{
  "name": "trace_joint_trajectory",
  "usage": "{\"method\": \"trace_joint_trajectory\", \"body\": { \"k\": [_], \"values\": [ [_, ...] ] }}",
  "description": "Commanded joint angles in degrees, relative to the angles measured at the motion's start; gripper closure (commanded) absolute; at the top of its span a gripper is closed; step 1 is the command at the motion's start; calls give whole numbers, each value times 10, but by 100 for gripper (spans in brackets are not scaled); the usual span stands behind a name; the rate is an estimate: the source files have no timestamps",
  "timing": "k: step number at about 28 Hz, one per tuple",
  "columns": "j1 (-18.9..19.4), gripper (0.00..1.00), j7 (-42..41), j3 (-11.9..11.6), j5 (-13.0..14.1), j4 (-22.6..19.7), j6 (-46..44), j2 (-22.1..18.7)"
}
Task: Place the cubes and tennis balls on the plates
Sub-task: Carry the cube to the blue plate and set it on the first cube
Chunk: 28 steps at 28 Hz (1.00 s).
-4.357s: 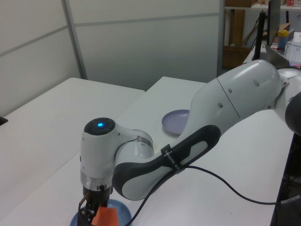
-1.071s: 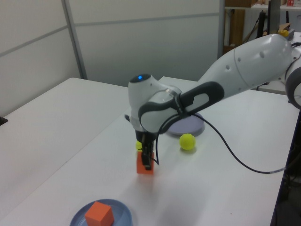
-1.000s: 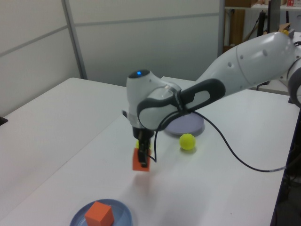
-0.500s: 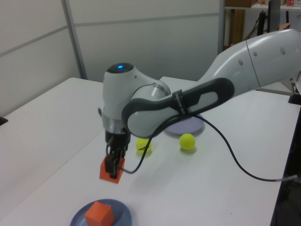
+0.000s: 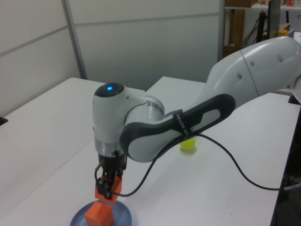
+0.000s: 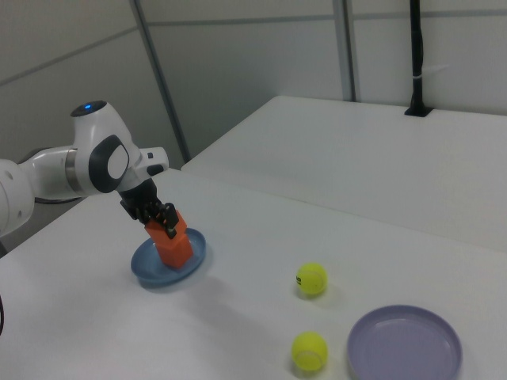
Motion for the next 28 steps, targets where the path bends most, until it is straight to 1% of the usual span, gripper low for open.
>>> {"method": "trace_joint_trajectory", "body": {
  "k": [1,7,10,28],
  "values": [
    [6,100,17,-1,-11,11,5,28],
    [8,100,20,-1,-11,24,7,52],
    [10,100,21,-1,-11,25,7,53],
    [15,100,25,-1,-10,69,7,57]
  ]
}}
